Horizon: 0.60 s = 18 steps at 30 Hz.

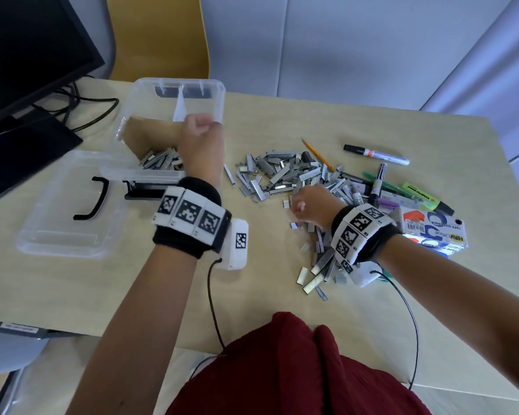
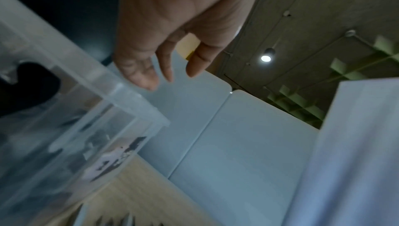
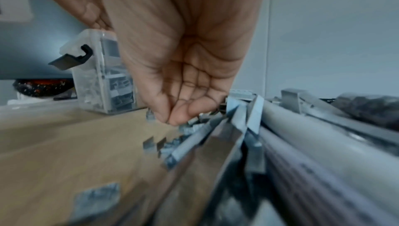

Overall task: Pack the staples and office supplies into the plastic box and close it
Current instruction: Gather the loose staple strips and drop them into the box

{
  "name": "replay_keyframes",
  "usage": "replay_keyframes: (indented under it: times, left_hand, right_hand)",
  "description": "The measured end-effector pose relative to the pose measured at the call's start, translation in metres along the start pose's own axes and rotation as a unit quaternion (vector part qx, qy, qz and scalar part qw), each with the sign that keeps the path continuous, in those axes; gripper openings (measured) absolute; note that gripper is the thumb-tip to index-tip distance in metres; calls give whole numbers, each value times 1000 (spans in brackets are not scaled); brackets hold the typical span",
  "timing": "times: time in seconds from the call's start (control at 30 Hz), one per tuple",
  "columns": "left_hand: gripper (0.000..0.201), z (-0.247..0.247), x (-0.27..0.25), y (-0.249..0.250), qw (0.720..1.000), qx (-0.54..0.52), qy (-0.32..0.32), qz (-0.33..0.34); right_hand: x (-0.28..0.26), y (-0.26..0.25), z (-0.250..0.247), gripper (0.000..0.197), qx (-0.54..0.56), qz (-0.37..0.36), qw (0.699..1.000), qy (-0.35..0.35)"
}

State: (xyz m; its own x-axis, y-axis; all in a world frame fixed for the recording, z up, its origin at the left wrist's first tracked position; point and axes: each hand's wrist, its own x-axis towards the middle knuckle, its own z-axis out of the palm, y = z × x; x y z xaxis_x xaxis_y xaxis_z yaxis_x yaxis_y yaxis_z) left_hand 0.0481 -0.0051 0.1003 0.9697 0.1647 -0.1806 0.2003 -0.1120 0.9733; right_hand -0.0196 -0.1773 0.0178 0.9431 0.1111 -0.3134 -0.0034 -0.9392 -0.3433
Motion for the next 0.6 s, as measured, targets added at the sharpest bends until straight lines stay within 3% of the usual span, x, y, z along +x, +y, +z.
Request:
replay_keyframes:
  times: [0.1, 0.17, 0.23, 0.3, 0.43, 0.6]
  left_hand:
    - [17, 16, -21, -21, 989, -67, -120, -50]
    - [22, 25, -31, -41, 970, -91, -166, -154]
    - [25, 30, -35, -61, 932, -144, -186, -274]
    - [31, 34, -37, -75, 896, -180, -201, -353]
    - [40, 37, -35, -92, 893, -150, -180, -383]
    - [41, 33, -33, -104, 905, -127, -159, -374]
  right_hand:
    - [-2, -10, -15, 16, 83, -17, 994, 63]
    - [-4, -19, -22, 10, 153, -39, 982, 104]
    - [-5, -26, -24, 7, 184, -56, 976, 99]
    - [-6, -29, -23, 6, 182, -65, 977, 85]
    - [-2, -22, -16, 12, 106, -35, 991, 71]
    - [2, -15, 14, 21, -47, -7, 997, -56]
